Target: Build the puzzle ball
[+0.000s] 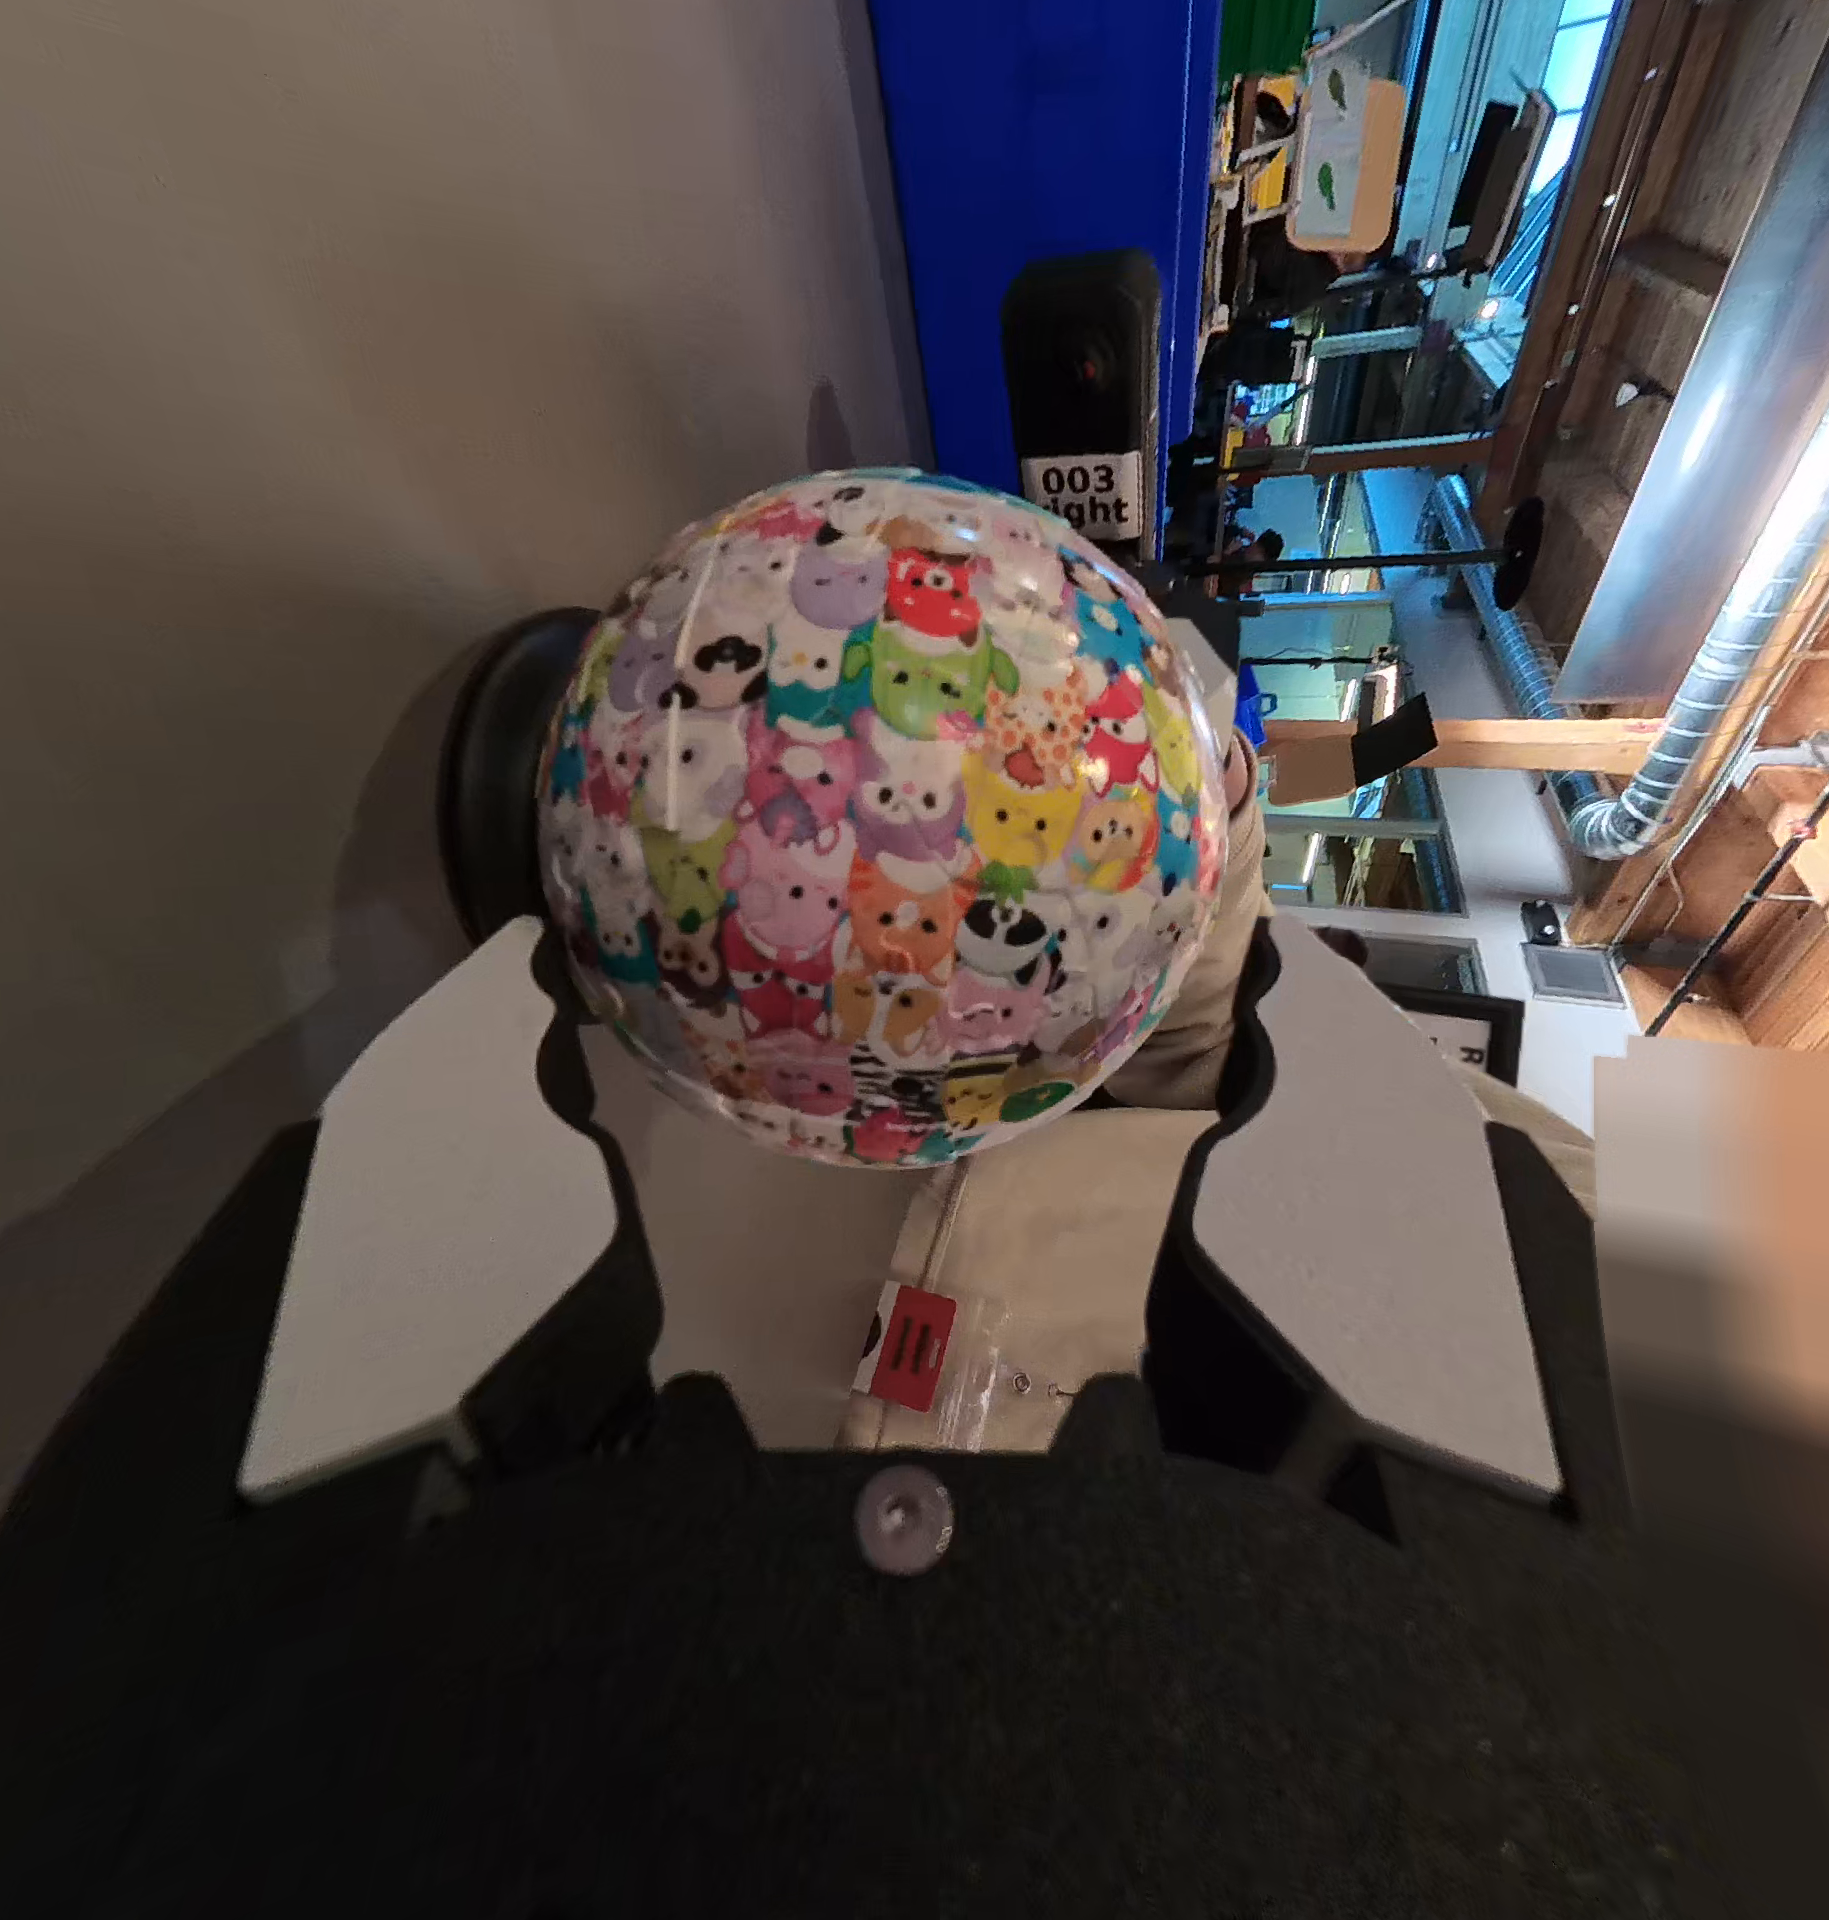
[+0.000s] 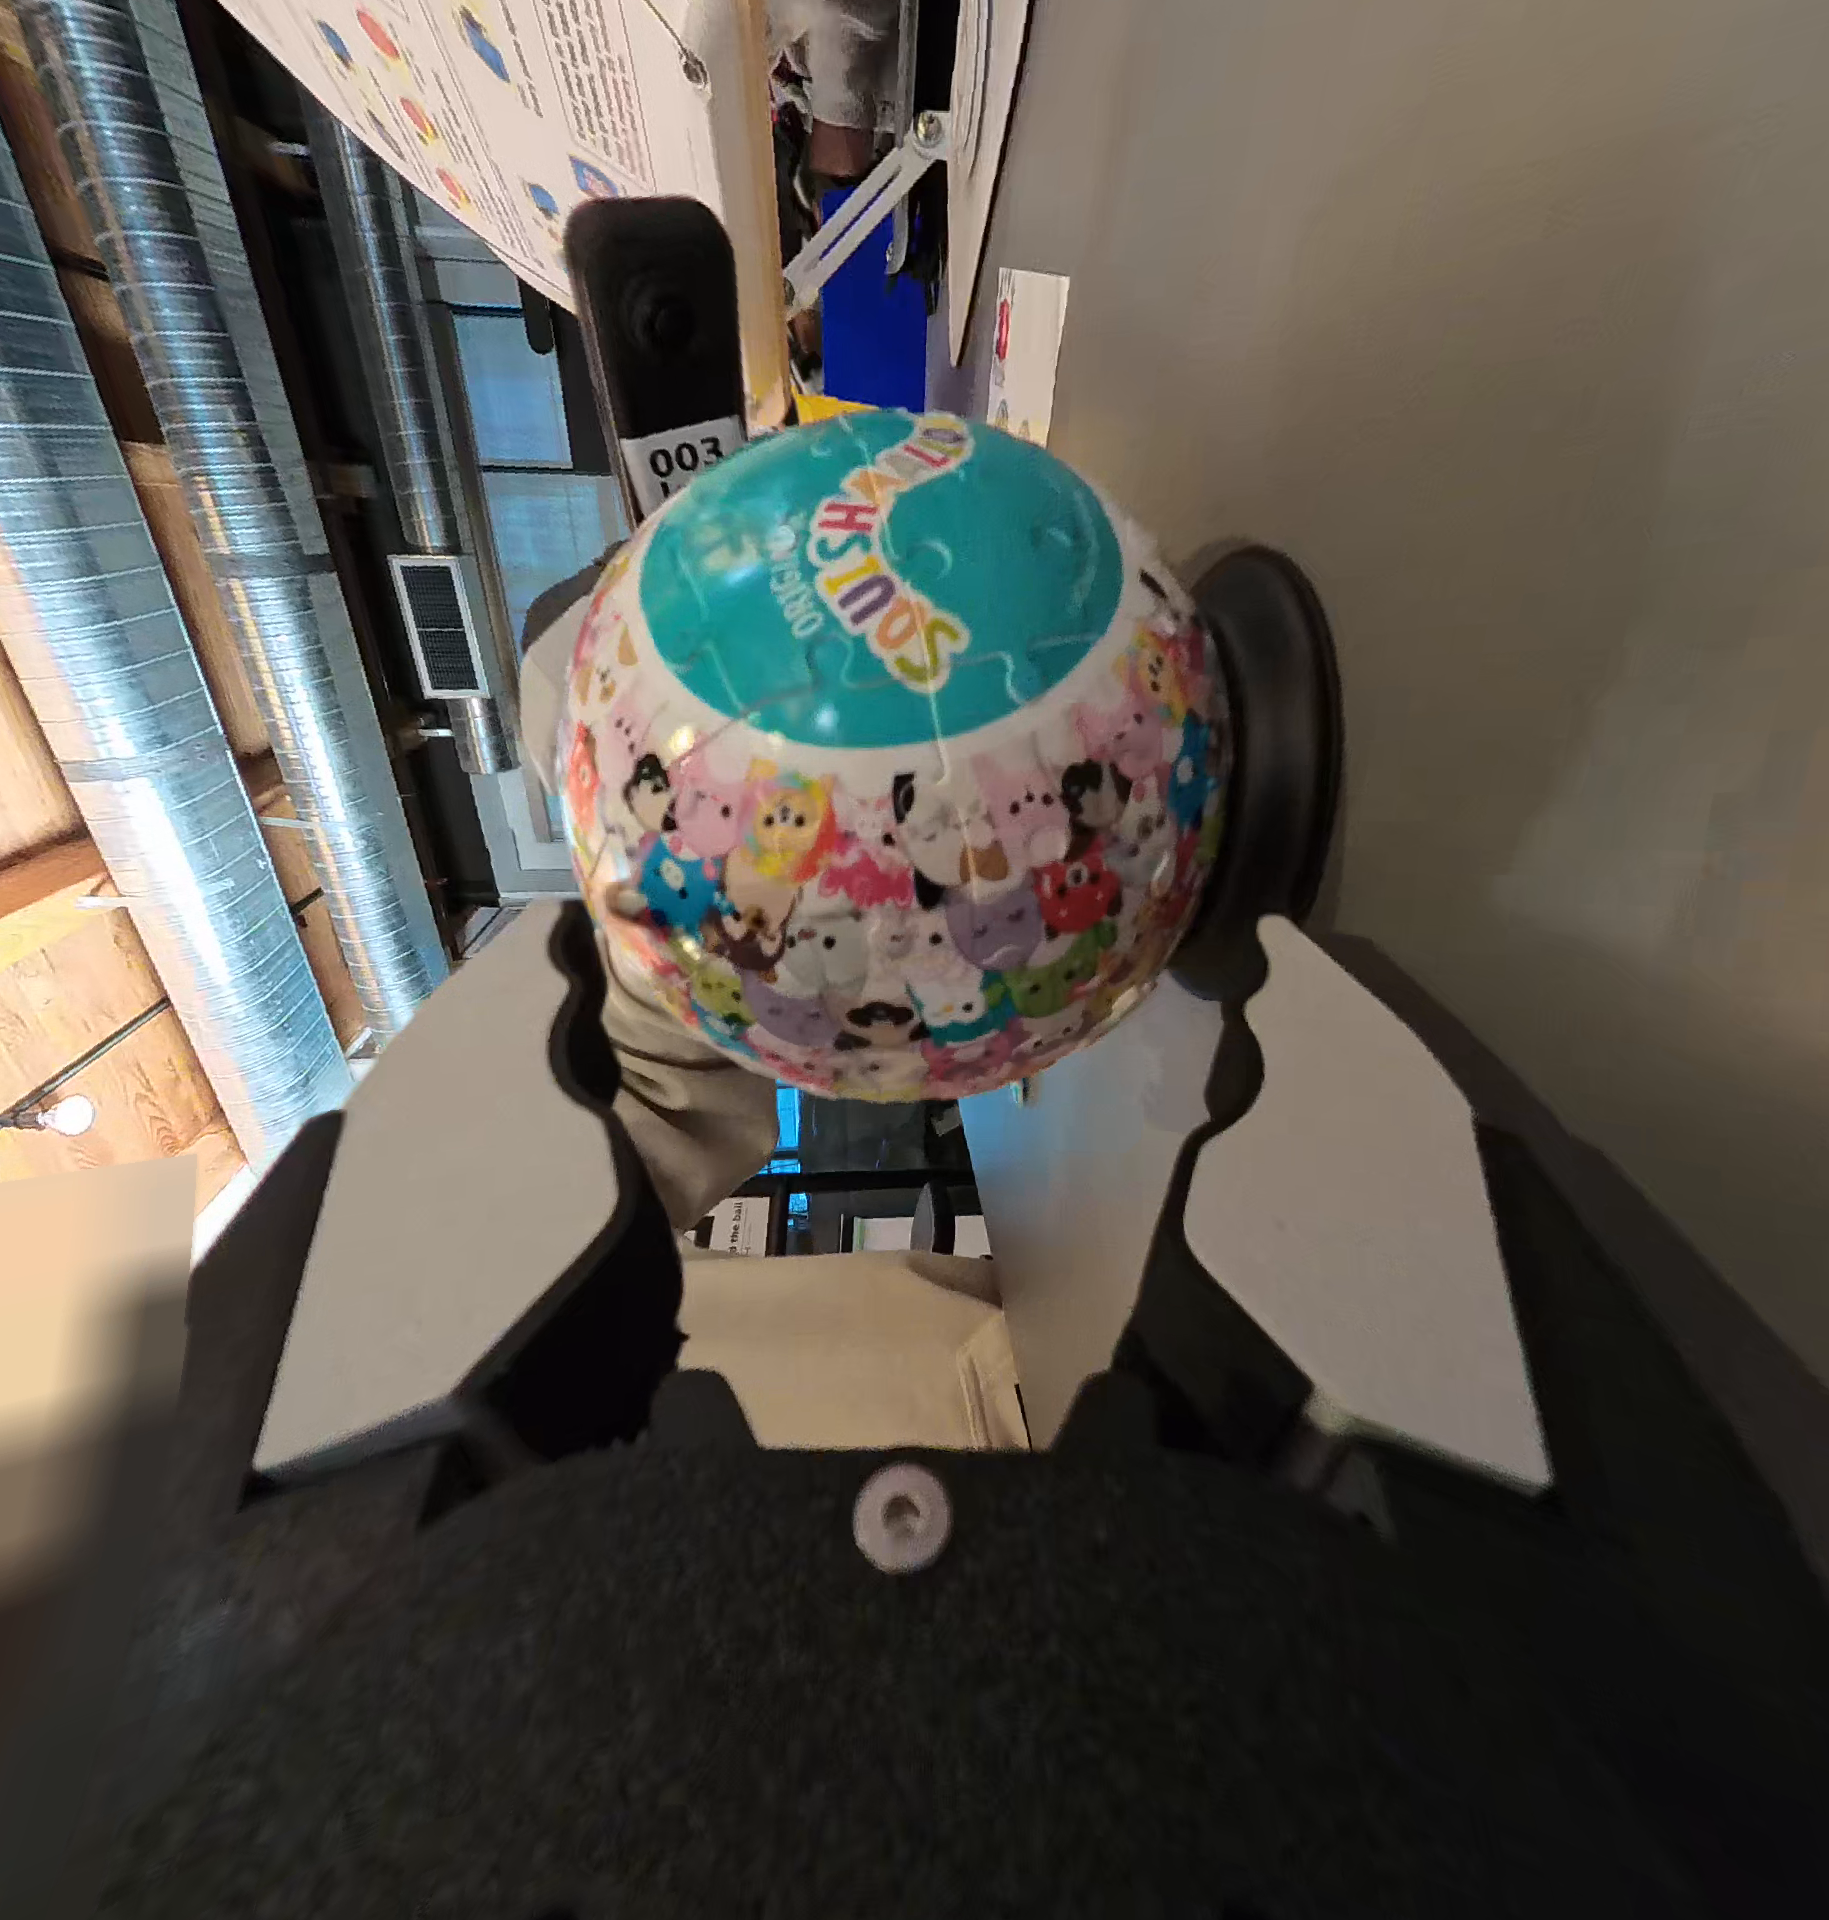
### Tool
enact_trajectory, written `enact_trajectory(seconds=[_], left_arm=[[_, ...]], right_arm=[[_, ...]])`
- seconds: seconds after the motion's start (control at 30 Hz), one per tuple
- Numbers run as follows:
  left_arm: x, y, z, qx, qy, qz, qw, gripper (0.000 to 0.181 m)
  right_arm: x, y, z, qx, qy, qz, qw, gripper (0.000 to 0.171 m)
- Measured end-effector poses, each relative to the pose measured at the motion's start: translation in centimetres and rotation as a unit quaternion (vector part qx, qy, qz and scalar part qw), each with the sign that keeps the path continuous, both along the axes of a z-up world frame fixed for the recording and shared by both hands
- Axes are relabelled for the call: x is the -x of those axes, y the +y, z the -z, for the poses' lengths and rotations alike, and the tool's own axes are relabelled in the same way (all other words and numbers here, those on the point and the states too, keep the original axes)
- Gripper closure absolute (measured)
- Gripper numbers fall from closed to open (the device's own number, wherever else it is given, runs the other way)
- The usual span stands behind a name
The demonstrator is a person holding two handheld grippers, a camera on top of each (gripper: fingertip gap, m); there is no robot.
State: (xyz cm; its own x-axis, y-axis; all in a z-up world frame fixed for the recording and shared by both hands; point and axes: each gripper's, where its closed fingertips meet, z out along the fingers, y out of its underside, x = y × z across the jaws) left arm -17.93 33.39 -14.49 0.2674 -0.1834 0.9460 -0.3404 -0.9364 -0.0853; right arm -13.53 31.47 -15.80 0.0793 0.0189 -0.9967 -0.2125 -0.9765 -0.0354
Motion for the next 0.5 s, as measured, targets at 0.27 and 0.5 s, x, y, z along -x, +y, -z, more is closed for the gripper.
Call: enact_trajectory(seconds=[0.27,0.5], left_arm=[[-0.7,-1.0,0.0,-0.06,0.0,0.02,0.998,0.064],[-1.0,-0.2,-0.8,-0.179,-0.056,-0.007,0.982,0.063]], right_arm=[[0.0,0.6,-1.1,-0.072,-0.056,-0.005,0.996,0.064],[-0.2,2.3,-2.8,-0.281,-0.154,-0.034,0.947,0.062]])
